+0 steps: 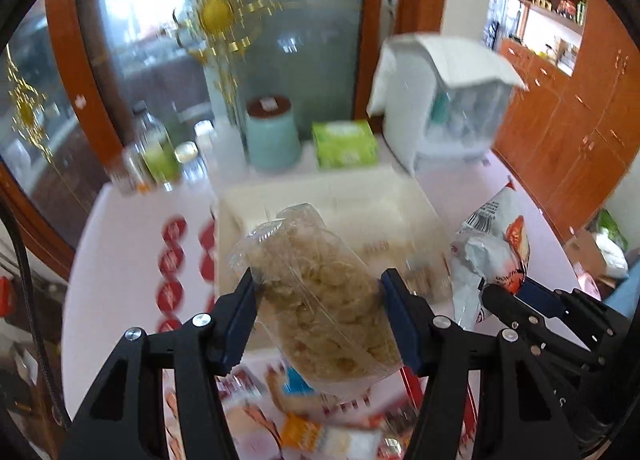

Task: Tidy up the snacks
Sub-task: 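Carry both bags over the tray and open both grippers to release them, then withdraw both open grippers back to the remaining snacks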

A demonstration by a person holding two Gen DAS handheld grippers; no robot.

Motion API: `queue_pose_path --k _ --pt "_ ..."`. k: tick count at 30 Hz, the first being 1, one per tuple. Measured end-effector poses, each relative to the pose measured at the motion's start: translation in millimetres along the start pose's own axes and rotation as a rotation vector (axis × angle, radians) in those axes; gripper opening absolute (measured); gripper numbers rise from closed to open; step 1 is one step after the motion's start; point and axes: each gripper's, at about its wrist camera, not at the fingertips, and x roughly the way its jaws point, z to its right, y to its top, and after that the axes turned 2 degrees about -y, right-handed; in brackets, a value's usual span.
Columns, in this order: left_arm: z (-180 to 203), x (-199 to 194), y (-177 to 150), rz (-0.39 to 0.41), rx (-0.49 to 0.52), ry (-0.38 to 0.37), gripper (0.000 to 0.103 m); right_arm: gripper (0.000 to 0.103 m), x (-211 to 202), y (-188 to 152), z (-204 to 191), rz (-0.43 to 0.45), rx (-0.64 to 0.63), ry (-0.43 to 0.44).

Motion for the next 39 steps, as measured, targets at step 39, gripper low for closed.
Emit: queue_pose_path --k 39 --pt "12 -3 -63 -0.043 0.062 -0.023 0.092 0.071 -5 -39 -35 -0.061 -0.178 -0.089"
